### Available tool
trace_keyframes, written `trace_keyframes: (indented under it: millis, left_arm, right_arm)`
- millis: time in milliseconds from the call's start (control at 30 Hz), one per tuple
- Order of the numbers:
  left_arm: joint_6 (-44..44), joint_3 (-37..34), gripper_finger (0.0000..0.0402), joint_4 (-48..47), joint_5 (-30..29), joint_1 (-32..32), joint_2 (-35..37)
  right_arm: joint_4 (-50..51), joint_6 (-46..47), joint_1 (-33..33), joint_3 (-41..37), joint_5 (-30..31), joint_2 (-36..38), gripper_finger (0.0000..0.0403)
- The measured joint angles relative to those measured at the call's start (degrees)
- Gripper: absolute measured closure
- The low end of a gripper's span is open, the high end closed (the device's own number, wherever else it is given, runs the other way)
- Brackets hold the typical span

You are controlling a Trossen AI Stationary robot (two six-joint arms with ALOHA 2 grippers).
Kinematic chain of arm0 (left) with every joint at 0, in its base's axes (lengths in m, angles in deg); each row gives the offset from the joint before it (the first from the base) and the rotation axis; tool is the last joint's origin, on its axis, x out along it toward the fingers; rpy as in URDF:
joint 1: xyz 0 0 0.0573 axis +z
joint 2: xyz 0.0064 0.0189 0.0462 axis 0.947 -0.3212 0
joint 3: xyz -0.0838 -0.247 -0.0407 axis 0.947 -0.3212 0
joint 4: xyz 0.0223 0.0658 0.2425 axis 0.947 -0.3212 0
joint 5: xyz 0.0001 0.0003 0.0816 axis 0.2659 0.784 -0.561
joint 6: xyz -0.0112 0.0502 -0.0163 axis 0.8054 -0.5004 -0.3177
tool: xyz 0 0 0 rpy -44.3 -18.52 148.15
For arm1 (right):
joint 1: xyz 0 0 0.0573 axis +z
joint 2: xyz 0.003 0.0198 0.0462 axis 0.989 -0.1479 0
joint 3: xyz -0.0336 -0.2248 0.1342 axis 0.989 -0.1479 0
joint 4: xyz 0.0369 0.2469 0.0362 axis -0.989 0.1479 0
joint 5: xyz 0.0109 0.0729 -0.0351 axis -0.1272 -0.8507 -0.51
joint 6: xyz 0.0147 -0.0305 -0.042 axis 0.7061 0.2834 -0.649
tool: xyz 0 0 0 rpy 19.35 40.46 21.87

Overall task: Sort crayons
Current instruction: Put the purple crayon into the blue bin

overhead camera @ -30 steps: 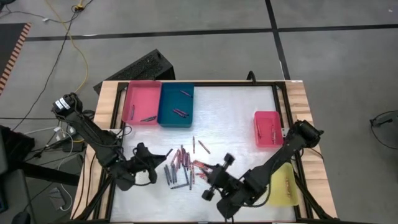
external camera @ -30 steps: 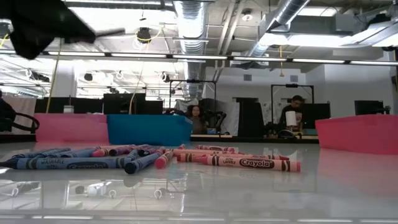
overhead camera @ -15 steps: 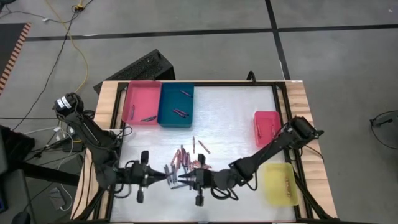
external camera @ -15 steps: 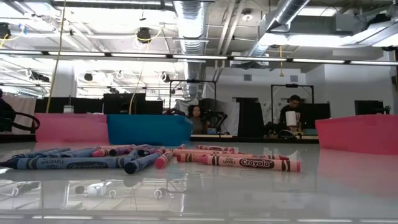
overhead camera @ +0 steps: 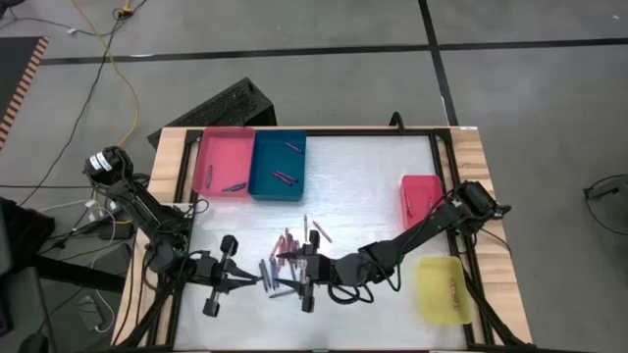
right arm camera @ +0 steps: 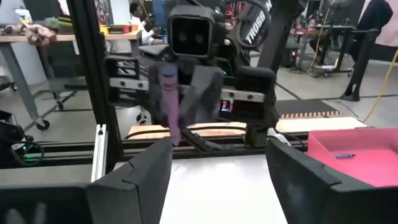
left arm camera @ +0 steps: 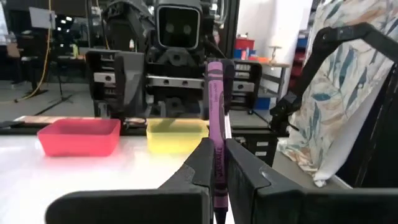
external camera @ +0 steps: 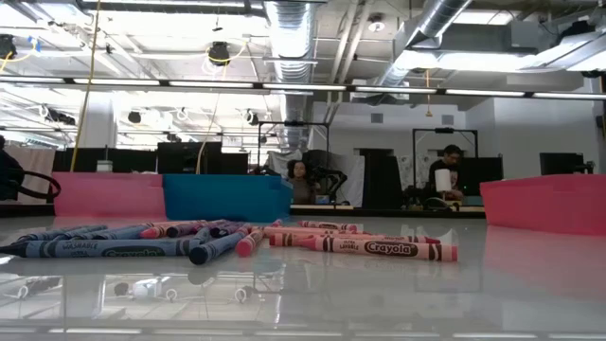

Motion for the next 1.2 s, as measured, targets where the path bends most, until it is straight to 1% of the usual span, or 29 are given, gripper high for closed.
trace_keyframes:
  millis: [167,333,467,567,667,767,867,1033,1133,1200]
  left_arm:
    - [-0.4,-2.4,0.0394,3.9,2.0,3.4,0.0]
    - [-0.1,-2.4,0.0394,4.0,5.6,6.4,0.0]
    - [0.1,-2.4,0.0394,4.0,6.2,7.9,0.0]
    - [0.6,-2.4,0.0394,3.9,8.0,8.6,0.0]
    - [0.6,-2.4,0.0394,3.9,8.0,9.1,0.0]
    - [0.7,-2.4,0.0394,3.9,8.1,9.7,0.0]
    - [0.7,-2.4,0.0394,3.8,8.3,10.4,0.0]
    - [0.7,-2.4,0.0394,3.6,8.7,10.7,0.0]
    - [0.7,-2.4,0.0394,3.5,8.7,10.7,0.0]
    - [0.7,-2.4,0.0394,3.5,8.7,10.7,0.0]
  right_arm:
    - [-2.7,-1.3,-0.3,0.0,-2.6,0.0,0.0138]
    - [-3.1,-1.4,-1.1,0.0,-3.2,0.0,0.0137]
    - [-3.8,-1.4,-1.8,0.0,-3.3,0.0,0.0137]
    - [-3.6,-1.4,-2.5,0.0,-3.4,0.0,0.0137]
    - [-4.3,-1.4,-2.9,0.0,-4.0,0.0,0.0137]
    - [-5.5,-1.4,-3.6,0.0,-6.0,0.0,0.0139]
    - [-5.9,-1.4,-4.2,0.0,-6.3,0.0,0.0145]
    - [-5.8,-1.3,-4.7,0.0,-6.3,0.0,0.0174]
    - [-5.8,-1.3,-4.7,0.0,-6.3,0.0,0.0208]
    - [-5.7,-1.3,-4.7,0.0,-6.3,0.0,0.0238]
